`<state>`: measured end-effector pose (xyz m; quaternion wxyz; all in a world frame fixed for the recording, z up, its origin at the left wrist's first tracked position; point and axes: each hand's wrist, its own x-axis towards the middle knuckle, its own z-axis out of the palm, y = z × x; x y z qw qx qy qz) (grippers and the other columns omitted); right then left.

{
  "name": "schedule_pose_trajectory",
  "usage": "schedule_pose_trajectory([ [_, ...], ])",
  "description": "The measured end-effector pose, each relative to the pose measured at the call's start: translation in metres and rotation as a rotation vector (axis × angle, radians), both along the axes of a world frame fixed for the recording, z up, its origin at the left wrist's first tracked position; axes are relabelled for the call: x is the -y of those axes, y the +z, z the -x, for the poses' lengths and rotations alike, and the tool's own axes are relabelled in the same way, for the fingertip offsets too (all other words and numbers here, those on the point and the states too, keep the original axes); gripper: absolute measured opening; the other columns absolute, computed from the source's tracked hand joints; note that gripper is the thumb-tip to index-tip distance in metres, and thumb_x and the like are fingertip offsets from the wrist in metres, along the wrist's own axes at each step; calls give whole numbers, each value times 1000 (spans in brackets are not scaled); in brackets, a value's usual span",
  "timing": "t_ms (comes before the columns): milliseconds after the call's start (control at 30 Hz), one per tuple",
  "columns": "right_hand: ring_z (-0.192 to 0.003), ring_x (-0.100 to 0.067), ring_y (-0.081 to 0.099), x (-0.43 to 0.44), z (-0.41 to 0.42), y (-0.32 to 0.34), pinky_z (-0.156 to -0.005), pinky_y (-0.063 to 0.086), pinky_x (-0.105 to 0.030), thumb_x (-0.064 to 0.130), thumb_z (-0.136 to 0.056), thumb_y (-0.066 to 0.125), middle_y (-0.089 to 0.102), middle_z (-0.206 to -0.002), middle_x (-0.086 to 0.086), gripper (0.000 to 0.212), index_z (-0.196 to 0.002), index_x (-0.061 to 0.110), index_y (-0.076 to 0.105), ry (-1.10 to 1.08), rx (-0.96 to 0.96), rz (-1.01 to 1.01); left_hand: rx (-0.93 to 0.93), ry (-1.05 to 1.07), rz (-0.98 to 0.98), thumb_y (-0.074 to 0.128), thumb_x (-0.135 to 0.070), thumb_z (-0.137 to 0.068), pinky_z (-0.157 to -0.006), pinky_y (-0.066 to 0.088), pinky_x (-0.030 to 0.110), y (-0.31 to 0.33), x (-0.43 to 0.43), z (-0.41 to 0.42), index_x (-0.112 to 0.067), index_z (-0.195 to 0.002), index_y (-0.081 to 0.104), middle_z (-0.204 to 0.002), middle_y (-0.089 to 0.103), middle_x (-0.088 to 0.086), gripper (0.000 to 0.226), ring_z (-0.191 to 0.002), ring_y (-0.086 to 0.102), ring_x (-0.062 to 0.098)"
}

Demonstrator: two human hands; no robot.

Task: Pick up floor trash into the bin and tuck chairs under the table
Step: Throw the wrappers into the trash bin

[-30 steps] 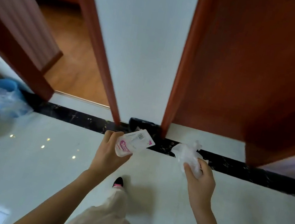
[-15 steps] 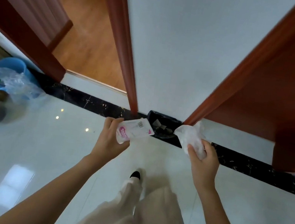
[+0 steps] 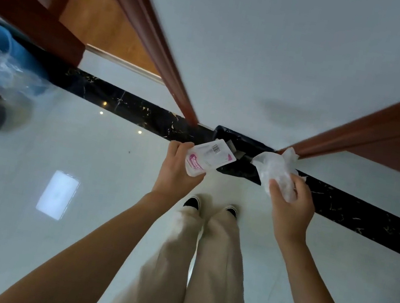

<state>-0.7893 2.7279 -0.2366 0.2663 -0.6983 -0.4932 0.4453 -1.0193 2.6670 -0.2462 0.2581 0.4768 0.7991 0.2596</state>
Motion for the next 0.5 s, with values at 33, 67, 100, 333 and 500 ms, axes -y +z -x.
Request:
schedule_pose_trajectory([
  [33,-89,-1,55,-7,3,-22,-84,46,-23,20,-85,73,59,-99,11,28,-111,15,64,0,5,-2,-7,-5,-3,85,-14,-65,-62,39,9,-24,-8,2,-2,-116,54,-107,48,11,61,-84,50,14],
  [67,-89,0,55,-13,6,-44,-84,45,-22,19,-85,73,58,-98,14,29,-112,14,64,-1,10,-1,-11,-14,-4,85,-13,-64,-63,37,7,-49,-16,4,-1,-115,54,-106,48,12,60,-85,50,15],
  [100,-90,0,54,-17,8,-67,-84,44,-20,19,-85,73,58,-98,14,30,-113,14,64,5,17,-2,-16,-26,-2,85,-12,-64,-63,37,8,-76,-24,6,0,-113,54,-106,48,13,60,-86,51,18],
  [333,-101,-14,58,-33,6,-224,-90,49,-32,27,-84,73,63,-109,2,36,-115,12,64,-10,66,-23,-14,-176,-30,82,-8,-67,-64,46,29,-242,-60,14,3,-110,55,-99,45,4,52,-89,53,23],
  [500,-94,-13,60,-41,0,-304,-82,50,-28,30,-83,71,65,-102,-2,33,-109,10,64,-51,84,-38,-2,-314,-29,85,-18,-67,-65,47,23,-330,-84,13,1,-110,56,-102,49,11,55,-84,49,12],
])
